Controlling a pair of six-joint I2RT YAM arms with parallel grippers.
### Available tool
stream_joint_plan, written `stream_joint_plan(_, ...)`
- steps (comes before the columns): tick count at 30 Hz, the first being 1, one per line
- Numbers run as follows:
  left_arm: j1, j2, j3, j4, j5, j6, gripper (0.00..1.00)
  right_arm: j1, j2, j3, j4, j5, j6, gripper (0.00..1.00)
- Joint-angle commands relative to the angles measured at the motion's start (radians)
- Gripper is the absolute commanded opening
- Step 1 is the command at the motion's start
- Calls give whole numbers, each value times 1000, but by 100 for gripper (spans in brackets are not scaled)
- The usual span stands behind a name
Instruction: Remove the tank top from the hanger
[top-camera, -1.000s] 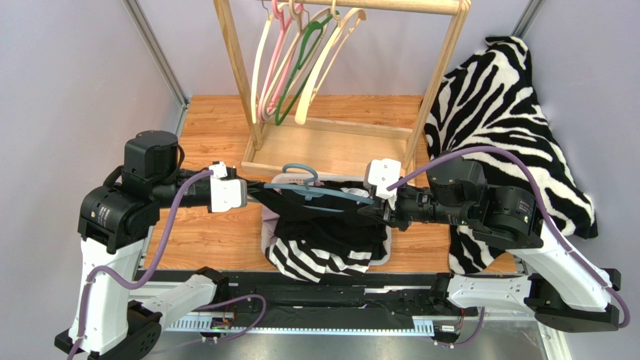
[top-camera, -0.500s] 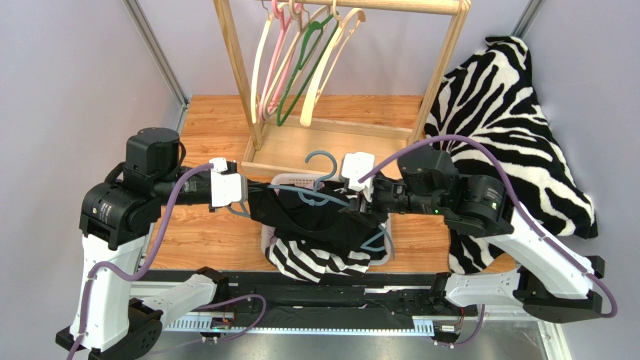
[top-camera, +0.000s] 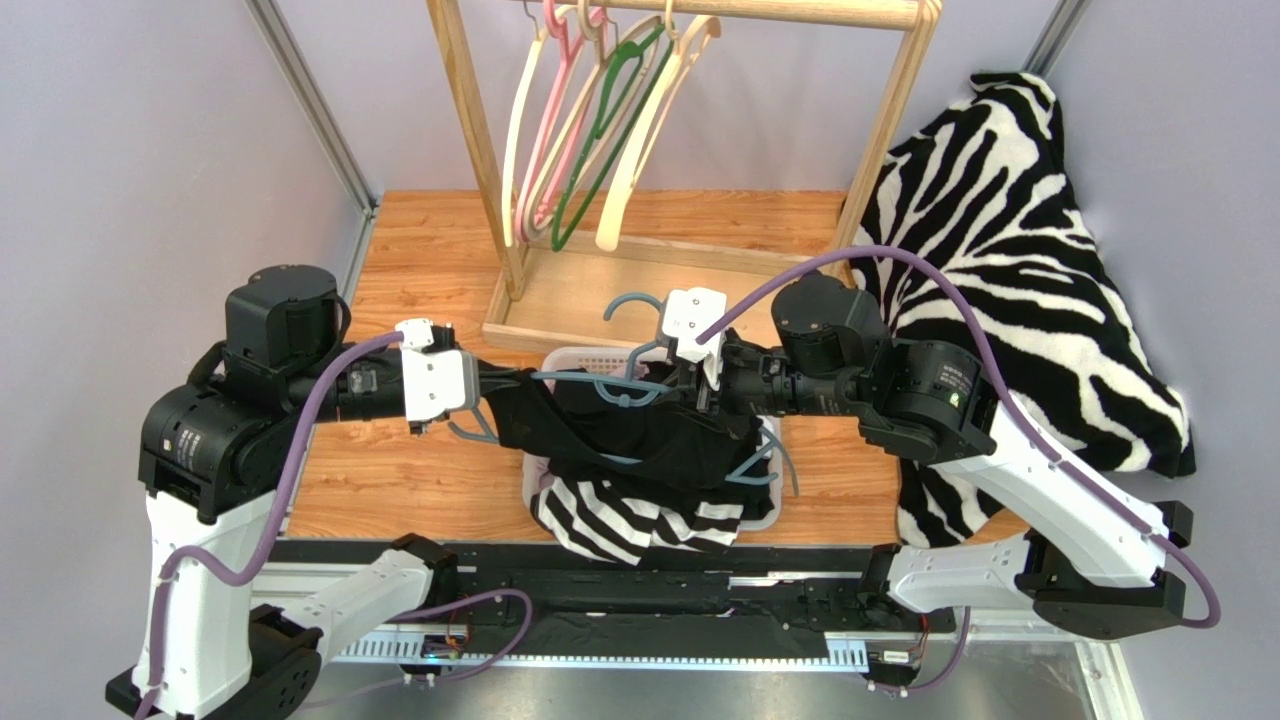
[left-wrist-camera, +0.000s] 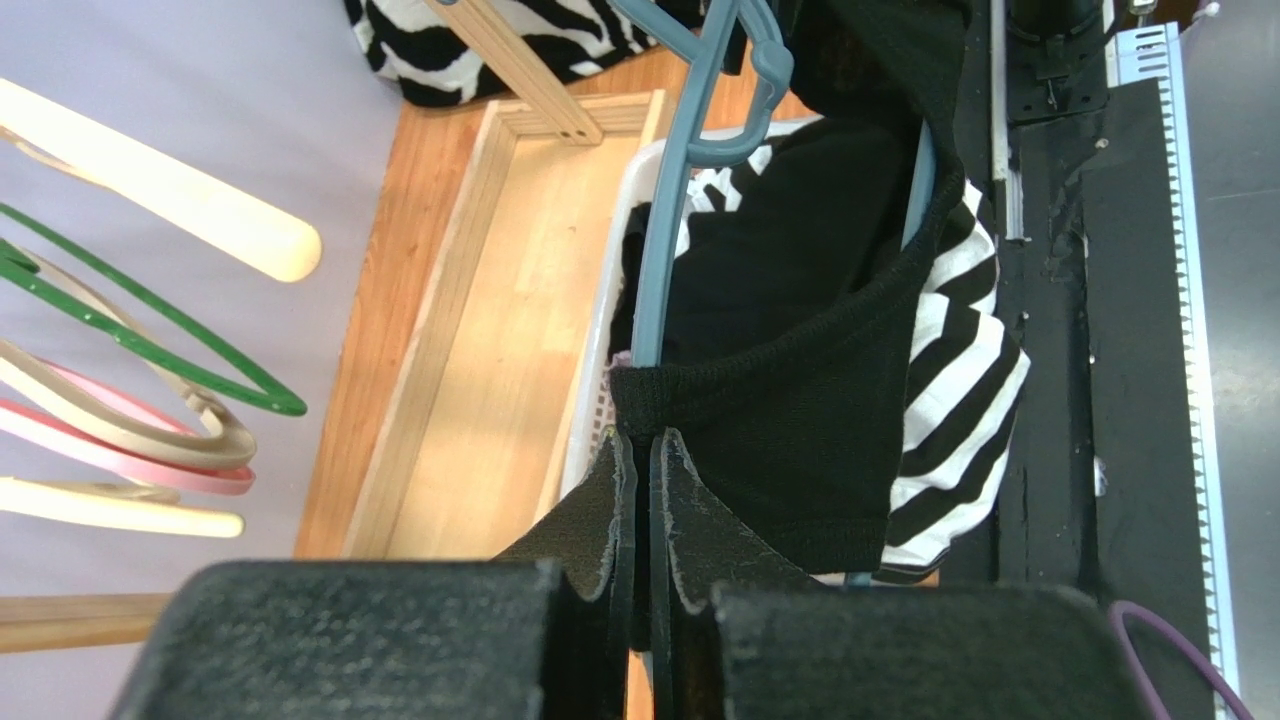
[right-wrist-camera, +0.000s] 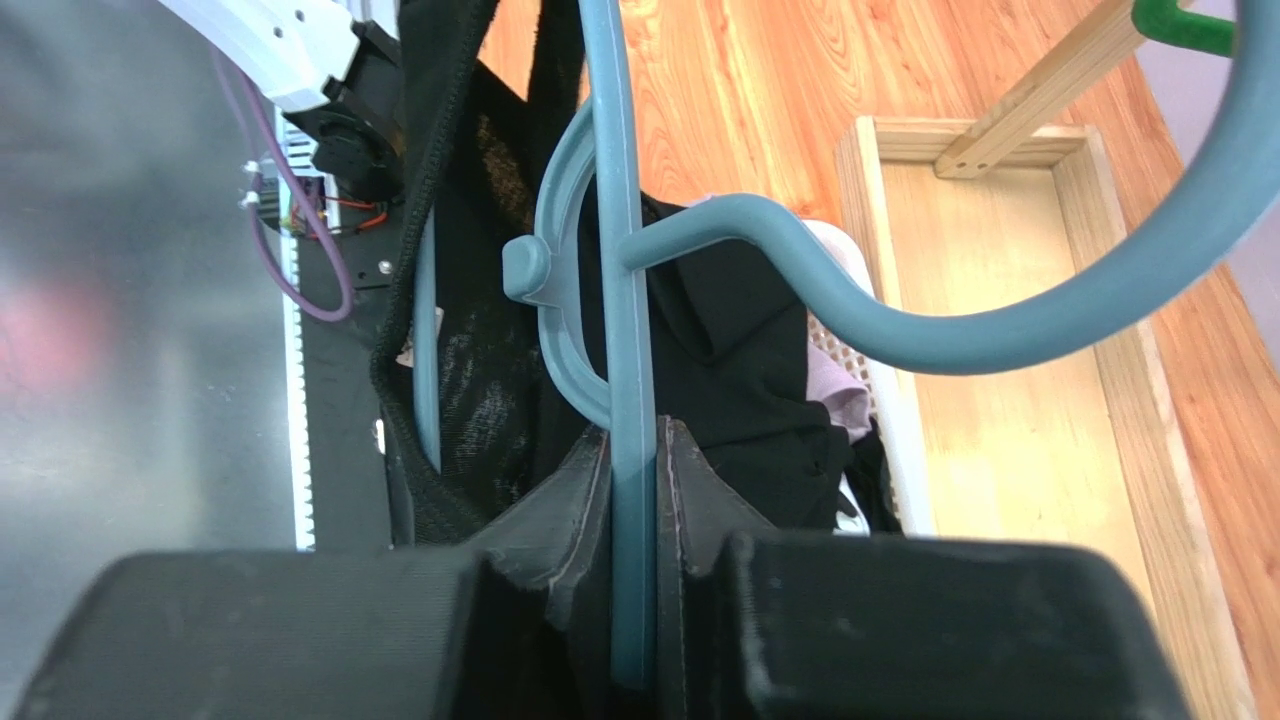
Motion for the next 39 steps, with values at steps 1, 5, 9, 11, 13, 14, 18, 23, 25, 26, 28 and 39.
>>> stream_joint_plan(1, -2, 7, 15, 55, 42, -9, 0, 19, -18, 12, 100, -109, 11, 0)
stream_joint_plan(5, -2, 4, 8, 97, 43, -94, 35, 20, -15, 7, 143, -106, 28, 0)
stream_joint_plan(9, -1, -7, 16, 227, -91, -241, 79, 89, -7, -19, 157, 111, -1, 0)
stream_joint_plan(11, -1, -15, 34, 276, -171, -330, 82, 144, 1, -39, 158, 371, -54, 0)
stream_joint_plan(13, -1, -16, 57, 339, -290, -390, 83, 227, 24, -72, 174, 633, -142, 0)
stream_joint_plan(14, -1, -18, 67, 347, -314, -427, 84, 247, 37, -77, 180, 707, -157, 0)
stream_joint_plan(18, -1, -27, 84, 358, -388, -487, 91, 267, 59, -66, 177, 837, -156, 0)
stream_joint_plan(23, -1, -39, 81, 277, -244, -521, 95, 266, 47, -1, 146, 839, -121, 0)
stream_joint_plan(25, -1, -42, 44, 227, -144, -558, 95, 266, 57, 36, 93, 837, -108, 0)
stream_joint_plan(26, -1, -44, 18, 220, -121, -618, 95, 266, 65, 71, 74, 840, -99, 0)
stream_joint_plan(28, -1, -64, -88, 221, -66, -654, 95, 266, 71, 83, 54, 845, -99, 0)
stream_joint_plan(39, -2, -42, -202, 393, -227, -799, 97, 287, 65, 61, 89, 852, -120, 0)
